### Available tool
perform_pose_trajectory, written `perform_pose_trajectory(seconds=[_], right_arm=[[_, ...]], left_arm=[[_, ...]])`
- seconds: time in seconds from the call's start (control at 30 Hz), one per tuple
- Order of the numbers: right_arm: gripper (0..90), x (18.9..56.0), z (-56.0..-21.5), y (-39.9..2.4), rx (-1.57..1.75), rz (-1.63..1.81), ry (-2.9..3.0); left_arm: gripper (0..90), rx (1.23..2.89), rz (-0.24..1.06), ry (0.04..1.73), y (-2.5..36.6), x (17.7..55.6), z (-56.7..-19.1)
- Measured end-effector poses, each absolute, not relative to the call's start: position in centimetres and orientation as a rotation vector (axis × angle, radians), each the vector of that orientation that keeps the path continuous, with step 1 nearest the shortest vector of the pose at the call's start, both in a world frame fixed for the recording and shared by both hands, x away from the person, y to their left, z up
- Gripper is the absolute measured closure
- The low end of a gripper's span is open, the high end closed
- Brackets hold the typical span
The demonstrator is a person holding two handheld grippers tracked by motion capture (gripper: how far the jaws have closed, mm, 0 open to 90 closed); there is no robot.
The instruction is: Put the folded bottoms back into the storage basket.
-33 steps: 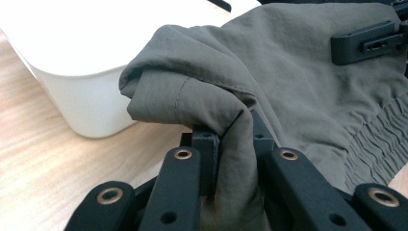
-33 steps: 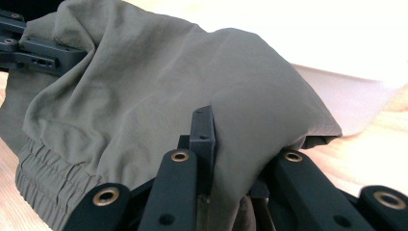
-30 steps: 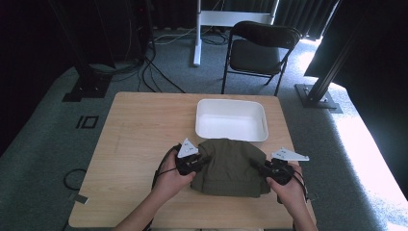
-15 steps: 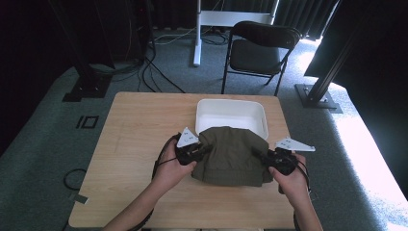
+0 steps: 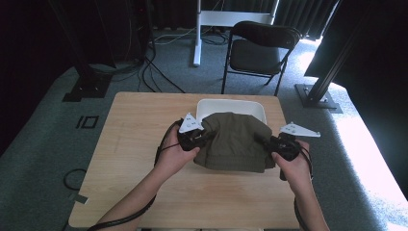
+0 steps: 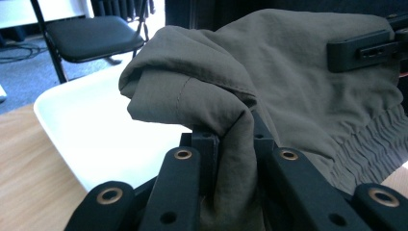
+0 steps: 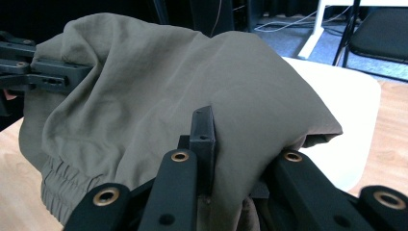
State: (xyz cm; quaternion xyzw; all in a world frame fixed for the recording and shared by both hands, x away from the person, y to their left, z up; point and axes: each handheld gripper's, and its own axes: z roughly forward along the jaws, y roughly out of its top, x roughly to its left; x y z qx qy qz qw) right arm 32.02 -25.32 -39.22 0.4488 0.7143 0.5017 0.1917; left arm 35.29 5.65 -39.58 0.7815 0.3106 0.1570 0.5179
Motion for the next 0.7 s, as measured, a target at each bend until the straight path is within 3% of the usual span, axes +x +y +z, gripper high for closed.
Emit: perform_pose_trajectory(seconds=[0.7], right_arm=[[78.1,36.7,-37.1,-26.1,1.317,1.433,1.956]], left_arm=[[81.7,1.857,0.377,0.759,4.9,39.6,-36.7]])
